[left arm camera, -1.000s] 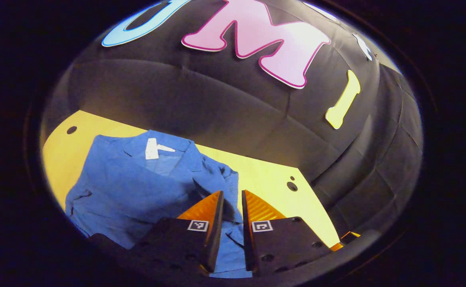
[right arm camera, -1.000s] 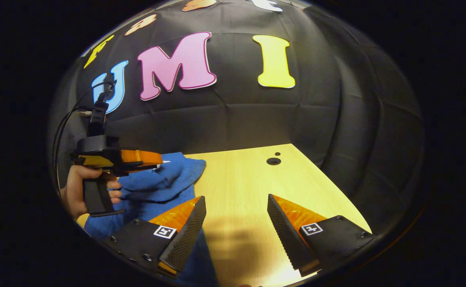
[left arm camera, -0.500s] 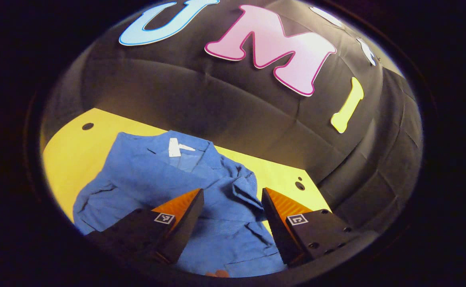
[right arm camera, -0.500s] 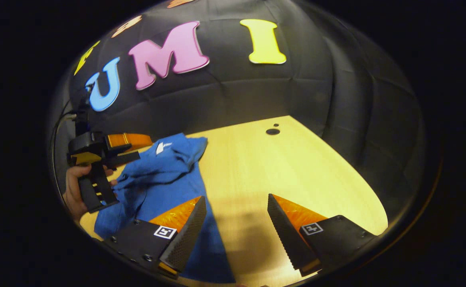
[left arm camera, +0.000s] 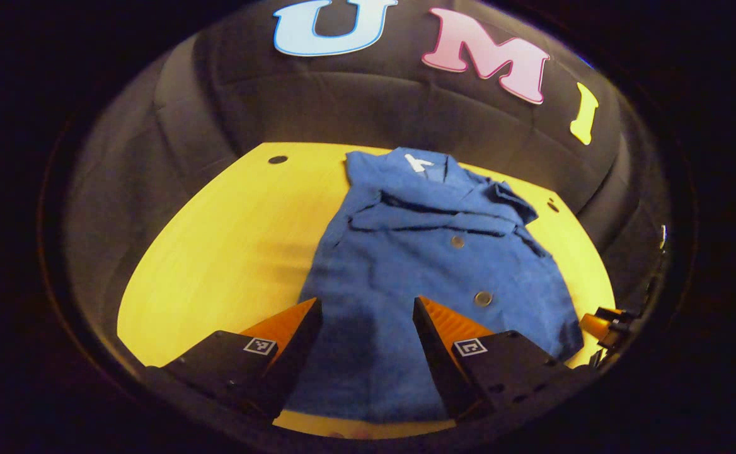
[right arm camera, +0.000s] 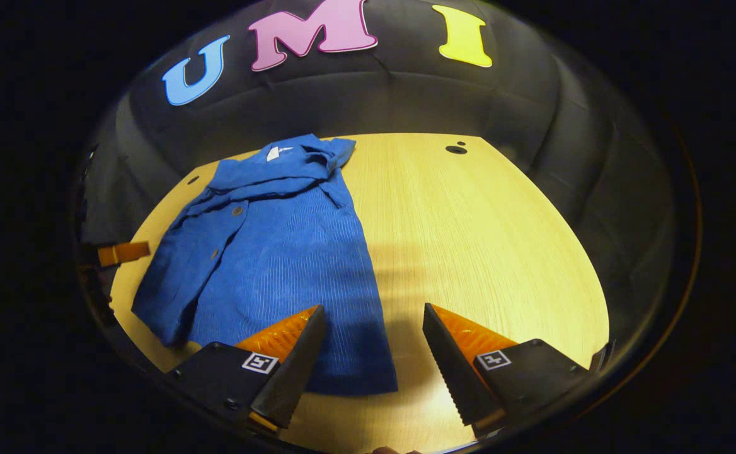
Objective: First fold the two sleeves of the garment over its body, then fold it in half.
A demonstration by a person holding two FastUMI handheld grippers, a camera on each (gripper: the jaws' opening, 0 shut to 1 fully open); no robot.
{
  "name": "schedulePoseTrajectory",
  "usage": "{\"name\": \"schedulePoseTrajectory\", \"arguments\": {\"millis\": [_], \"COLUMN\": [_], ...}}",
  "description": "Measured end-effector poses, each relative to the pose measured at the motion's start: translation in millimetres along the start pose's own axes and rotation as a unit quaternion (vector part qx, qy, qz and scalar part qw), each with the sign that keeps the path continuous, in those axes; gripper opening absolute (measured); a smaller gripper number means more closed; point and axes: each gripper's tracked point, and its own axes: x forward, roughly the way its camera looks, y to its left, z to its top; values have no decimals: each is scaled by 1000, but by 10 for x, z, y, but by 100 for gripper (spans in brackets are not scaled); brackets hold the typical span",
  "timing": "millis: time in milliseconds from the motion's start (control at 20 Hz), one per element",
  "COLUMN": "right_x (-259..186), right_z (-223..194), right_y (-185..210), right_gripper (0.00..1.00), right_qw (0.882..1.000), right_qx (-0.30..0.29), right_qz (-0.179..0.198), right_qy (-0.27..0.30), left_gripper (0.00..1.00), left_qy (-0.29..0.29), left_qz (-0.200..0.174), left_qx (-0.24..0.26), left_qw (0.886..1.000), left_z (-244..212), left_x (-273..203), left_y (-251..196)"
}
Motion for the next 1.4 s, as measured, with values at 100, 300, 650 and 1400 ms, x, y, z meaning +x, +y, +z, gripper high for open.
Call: {"name": "schedulePoseTrajectory", "arguments": {"millis": [100, 300, 650, 1400], "right_x": [-24, -28, -17, 76], "right_z": [-176, -471, -494, -331], "right_y": [20, 15, -12, 470], "right_gripper": [98, 99, 92, 1], "right_qw": [1000, 997, 997, 991], "right_qx": [4, 35, 4, 59], "right_qz": [-6, -15, -27, 78], "right_qy": [22, 73, 67, 90], "left_gripper": [85, 85, 84, 0], "left_qy": [32, 76, 83, 81], "left_qz": [30, 39, 45, -34], "left_qx": [-2, -12, -9, -52], "left_qw": [999, 996, 995, 995], "left_z": [-361, -724, -845, -732], "left_x": [-124, -141, -67, 12], "left_y": [256, 315, 267, -234]}}
